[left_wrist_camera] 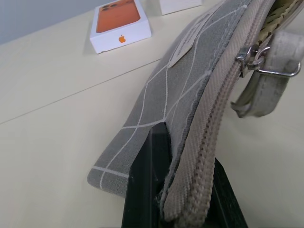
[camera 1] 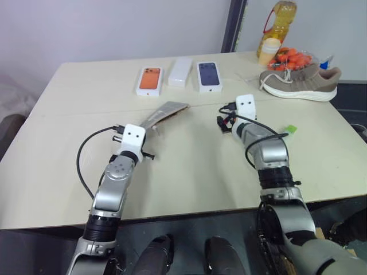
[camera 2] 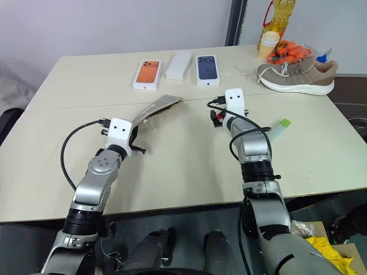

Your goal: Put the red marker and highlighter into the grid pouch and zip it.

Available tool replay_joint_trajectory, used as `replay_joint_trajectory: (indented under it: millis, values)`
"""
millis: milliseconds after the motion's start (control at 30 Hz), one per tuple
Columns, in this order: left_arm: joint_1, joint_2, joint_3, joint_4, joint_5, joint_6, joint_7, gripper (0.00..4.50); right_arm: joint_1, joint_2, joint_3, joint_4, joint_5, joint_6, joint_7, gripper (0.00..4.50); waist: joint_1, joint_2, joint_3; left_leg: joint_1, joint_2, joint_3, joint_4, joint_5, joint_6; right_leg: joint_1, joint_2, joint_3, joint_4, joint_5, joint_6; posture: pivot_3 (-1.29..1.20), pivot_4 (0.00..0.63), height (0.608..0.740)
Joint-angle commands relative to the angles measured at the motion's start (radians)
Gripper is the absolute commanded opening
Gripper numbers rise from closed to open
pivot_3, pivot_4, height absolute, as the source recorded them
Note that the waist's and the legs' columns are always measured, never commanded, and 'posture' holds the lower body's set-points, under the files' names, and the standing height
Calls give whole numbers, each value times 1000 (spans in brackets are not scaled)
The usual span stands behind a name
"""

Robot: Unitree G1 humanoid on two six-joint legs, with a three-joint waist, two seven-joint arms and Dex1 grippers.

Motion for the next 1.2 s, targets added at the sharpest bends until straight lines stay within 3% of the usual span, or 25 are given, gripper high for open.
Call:
replay_joint_trajectory:
  millis: [33, 267, 300, 400, 533, 567, 700, 800, 967, 1100, 1200]
  values:
    - [-20, -5, -2, -18, 3, -10, 4, 0, -118, 33, -85, 152, 33, -54, -131, 4445, -1, 0, 0, 0, 0, 0, 0, 0, 0, 0, 0, 0, 0, 0, 0, 0, 150, 740]
    - [-25, -11, 1, -19, 1, -14, 4, 0, -253, 41, -209, 470, 107, -108, -276, 4445, 0, 0, 0, 0, 0, 0, 0, 0, 0, 1, 0, 0, 0, 0, 0, 0, 150, 740]
    - [-25, -11, 2, -20, 1, -13, 4, 0, -260, 40, -215, 496, 113, -116, -281, 4216, -1, 0, 0, 0, 0, 0, 0, 0, 0, 1, 0, 0, 0, 0, 0, 0, 150, 740]
    - [-23, -12, 4, -22, -1, -12, 4, 0, -270, 40, -203, 534, 111, -131, -279, 3076, -4, 0, 0, 0, 0, 0, 0, 0, 0, 1, 0, 0, 0, 0, 0, 0, 150, 740]
    - [-22, -13, 6, -22, -3, -12, 5, 0, -267, 39, -181, 532, 100, -141, -275, 870, -9, 0, 0, 0, 0, 0, 0, 0, 0, 1, 0, 0, 0, 0, 0, 0, 150, 740]
    - [-23, -14, 6, -20, -3, -12, 5, 0, -263, 38, -178, 525, 98, -143, -276, 527, -10, 0, 0, 0, 0, 0, 0, 0, 0, 1, 0, 0, 0, 0, 0, 0, 150, 740]
    - [-28, -16, 6, -19, -6, -14, 2, 0, -217, 28, -136, 411, 89, -141, -220, 433, -8, 0, 0, 0, 0, 0, 0, 0, 0, 1, 0, 0, 0, 0, 0, 0, 150, 740]
    - [-35, -14, 11, -18, -21, -14, -16, 0, -95, -20, -1, 148, 50, -123, -40, 433, -4, 0, 0, 0, 0, 0, 0, 0, 0, 0, 0, 0, 0, 0, 0, 0, 150, 740]
    - [-48, 19, 1, -11, -59, -15, -101, 0, 151, -224, 192, -314, 8, -162, 282, 433, 5, 1, 0, -2, -1, 0, 1, 0, 0, 0, 0, 0, 0, 0, 0, 0, 150, 740]
    - [-60, 46, -10, 12, -75, -30, -162, 0, 270, -361, 231, -549, 54, -186, 490, 433, -2, 1, 0, -1, 0, 0, 1, 0, 0, 0, 0, 0, -1, 0, 0, 0, 150, 740]
    - [-70, 55, -14, 29, -76, -41, -185, 0, 309, -410, 241, -621, 61, -175, 565, 433, -5, 0, 0, 0, 1, 0, 1, 0, 0, 1, 0, -1, -1, 0, 0, 0, 150, 740]
